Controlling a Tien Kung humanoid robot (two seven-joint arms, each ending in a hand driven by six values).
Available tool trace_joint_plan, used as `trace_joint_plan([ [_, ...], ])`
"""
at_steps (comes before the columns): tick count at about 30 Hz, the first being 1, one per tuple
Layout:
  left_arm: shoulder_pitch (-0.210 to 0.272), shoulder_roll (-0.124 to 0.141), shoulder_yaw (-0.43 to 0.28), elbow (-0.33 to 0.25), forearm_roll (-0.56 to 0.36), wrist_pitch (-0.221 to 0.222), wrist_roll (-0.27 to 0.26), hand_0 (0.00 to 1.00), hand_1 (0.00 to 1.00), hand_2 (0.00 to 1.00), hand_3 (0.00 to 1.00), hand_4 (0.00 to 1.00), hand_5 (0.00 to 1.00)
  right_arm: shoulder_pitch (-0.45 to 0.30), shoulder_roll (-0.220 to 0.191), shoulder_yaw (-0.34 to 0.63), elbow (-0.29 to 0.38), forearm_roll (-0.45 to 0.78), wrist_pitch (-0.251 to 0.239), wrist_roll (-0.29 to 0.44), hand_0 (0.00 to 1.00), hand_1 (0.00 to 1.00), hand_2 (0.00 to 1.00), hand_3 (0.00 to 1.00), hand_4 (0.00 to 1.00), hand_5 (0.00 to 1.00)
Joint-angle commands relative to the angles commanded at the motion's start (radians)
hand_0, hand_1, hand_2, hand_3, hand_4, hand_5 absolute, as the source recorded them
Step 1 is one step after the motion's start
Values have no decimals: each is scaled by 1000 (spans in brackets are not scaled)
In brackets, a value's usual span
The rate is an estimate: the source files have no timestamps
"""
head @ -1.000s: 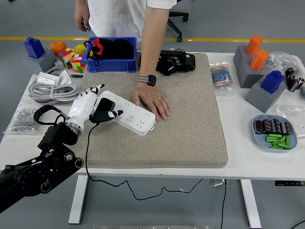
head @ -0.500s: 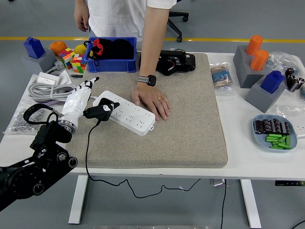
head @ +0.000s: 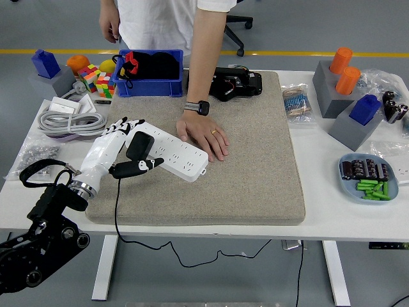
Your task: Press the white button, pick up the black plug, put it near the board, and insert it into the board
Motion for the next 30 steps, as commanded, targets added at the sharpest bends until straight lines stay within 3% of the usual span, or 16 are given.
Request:
trace_joint_plan([
  [1, 4, 2, 2, 2, 3, -1, -4, 998, 994, 921, 901, 935, 690, 0, 0, 2, 0, 0, 0, 0, 612, 577, 575, 580, 649, 387],
  [16, 15, 2, 14, 29, 65, -13, 9, 998, 998, 955, 909, 921, 716, -3, 4, 13, 1, -1, 0, 1, 612, 576, 575, 580, 649, 385],
  [30, -31, -18, 58, 66, 65, -24, 27, 998, 998, 955, 905, 912, 724, -3, 3, 15, 0, -1, 0, 2, 612, 576, 575, 581, 648, 387],
])
